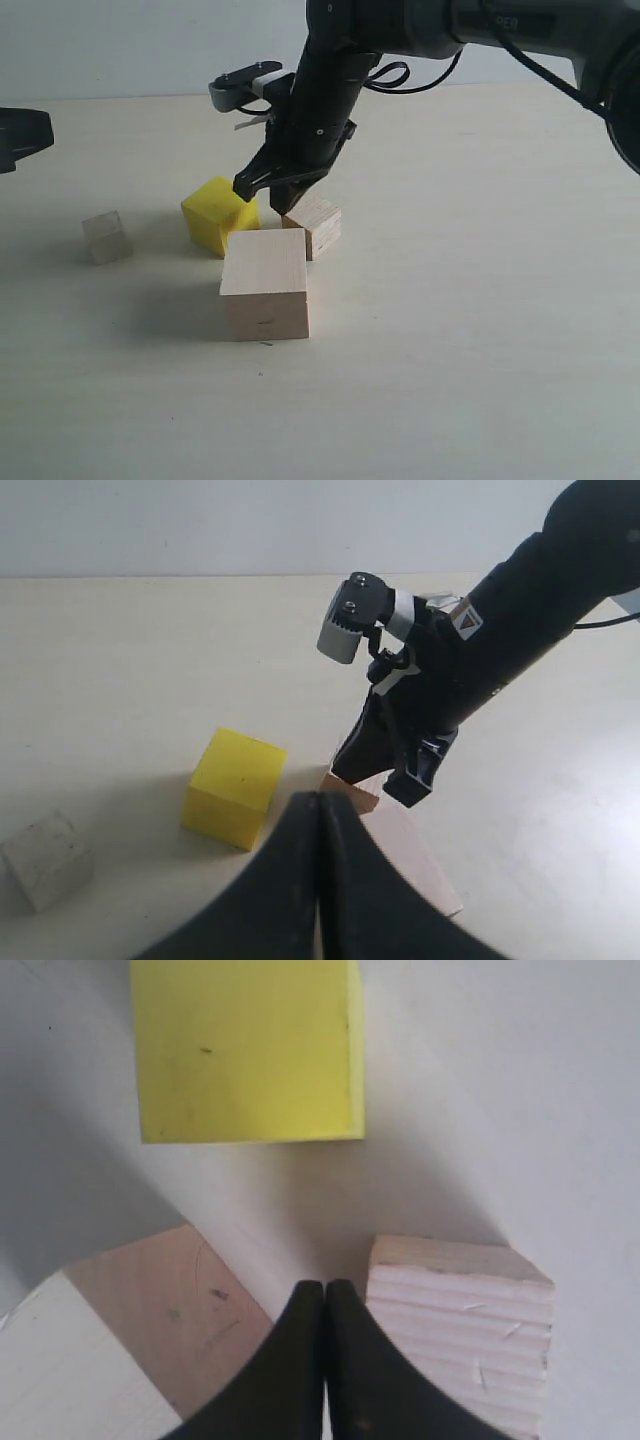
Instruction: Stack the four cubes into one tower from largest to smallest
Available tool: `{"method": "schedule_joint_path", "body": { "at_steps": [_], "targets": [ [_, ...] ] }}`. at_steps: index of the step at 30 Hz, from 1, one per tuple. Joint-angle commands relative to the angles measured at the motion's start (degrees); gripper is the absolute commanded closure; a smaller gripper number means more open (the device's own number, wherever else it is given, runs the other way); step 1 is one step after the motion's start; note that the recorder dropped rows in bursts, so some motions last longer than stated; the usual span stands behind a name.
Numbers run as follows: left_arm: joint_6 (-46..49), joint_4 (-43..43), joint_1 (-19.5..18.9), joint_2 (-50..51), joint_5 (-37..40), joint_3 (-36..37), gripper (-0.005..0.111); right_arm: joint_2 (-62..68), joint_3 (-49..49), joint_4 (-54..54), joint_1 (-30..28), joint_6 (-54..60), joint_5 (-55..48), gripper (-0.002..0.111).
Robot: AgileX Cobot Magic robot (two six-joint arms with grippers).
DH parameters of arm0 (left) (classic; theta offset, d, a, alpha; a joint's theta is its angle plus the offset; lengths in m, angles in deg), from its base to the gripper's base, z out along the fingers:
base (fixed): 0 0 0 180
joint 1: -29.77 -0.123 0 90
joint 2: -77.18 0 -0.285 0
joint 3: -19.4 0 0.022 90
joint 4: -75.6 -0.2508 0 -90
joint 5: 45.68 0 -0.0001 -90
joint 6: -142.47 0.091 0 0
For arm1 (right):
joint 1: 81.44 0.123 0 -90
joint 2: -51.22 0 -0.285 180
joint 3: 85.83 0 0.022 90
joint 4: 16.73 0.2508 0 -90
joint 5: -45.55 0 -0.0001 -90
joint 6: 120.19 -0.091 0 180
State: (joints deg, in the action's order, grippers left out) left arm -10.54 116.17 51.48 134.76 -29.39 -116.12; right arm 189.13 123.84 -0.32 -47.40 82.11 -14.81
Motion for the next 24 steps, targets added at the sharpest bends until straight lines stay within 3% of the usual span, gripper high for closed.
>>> {"method": "schedule_joint_path", "body": {
  "at_steps": [1, 11, 17, 24],
  "targets": [
    [-0.14, -0.25, -0.08, -0.46, -0.43, 0.26, 0.107, 1.12, 0.35, 0.09, -0.02, 0.64, -1.19, 0.108],
    [-0.14, -0.67, -0.08, -0.46, -0.22, 0.26, 0.107, 3.8, 0.35, -1.34, -0.02, -0.14, -1.32, 0.108],
    [-0.14, -0.92, -0.08, -0.46, 0.71, 0.26, 0.107, 4.89, 0.35, -16.41, -0.02, -12.09, 1.19, 0.108],
    [-0.14, -1.03, -0.08, -0.46, 1.54, 0.26, 0.107, 4.89, 0.35, -20.02, -2.53, -17.83, 4.65, 0.108]
  ]
}}
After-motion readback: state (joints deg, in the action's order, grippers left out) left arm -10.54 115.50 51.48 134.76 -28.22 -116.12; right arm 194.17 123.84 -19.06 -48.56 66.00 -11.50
